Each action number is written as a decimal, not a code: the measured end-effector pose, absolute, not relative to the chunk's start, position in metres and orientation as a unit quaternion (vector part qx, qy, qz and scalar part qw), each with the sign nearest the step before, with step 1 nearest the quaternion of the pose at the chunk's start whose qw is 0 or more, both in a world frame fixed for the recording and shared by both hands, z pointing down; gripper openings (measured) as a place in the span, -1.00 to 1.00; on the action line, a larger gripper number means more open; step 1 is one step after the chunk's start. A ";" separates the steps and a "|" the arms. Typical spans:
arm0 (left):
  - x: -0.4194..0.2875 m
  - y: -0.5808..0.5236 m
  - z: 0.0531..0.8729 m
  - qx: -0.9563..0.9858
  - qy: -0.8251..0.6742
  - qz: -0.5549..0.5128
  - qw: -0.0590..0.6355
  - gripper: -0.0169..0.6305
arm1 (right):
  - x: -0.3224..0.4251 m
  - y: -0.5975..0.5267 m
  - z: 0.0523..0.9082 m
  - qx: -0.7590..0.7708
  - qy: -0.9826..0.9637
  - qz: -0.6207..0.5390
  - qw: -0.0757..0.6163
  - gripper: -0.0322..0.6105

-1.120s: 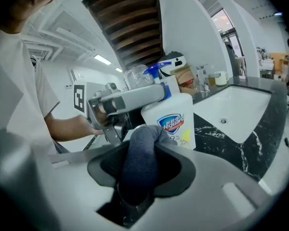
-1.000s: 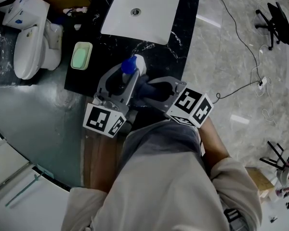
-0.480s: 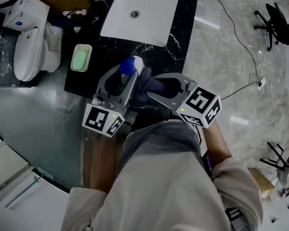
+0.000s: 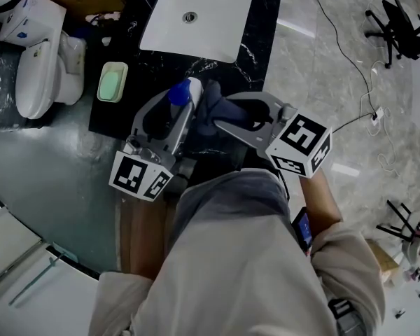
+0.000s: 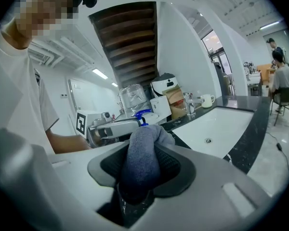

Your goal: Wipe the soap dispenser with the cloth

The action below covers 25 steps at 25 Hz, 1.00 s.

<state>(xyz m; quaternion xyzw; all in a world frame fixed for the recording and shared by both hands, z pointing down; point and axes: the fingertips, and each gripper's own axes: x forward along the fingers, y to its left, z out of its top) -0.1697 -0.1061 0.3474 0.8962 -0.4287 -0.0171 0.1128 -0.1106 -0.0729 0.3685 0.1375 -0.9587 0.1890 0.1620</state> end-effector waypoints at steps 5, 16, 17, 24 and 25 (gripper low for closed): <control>-0.177 -0.100 0.343 0.894 -0.435 -0.017 0.110 -0.53 | -0.107 -0.077 0.353 0.137 -0.965 0.167 0.152 -0.47; -0.183 -0.093 0.340 0.889 -0.440 -0.036 0.123 -0.53 | -0.094 -0.098 0.316 0.205 -0.965 0.134 0.097 -0.49; -0.183 -0.093 0.340 0.889 -0.440 -0.037 0.123 -0.53 | -0.094 -0.099 0.316 0.207 -0.964 0.134 0.096 -0.49; -0.186 -0.085 0.339 0.890 -0.438 -0.042 0.122 -0.53 | -0.091 -0.100 0.313 0.232 -0.959 0.137 0.083 -0.49; -0.187 -0.083 0.338 0.889 -0.438 -0.045 0.122 -0.53 | -0.090 -0.100 0.314 0.235 -0.959 0.137 0.082 -0.49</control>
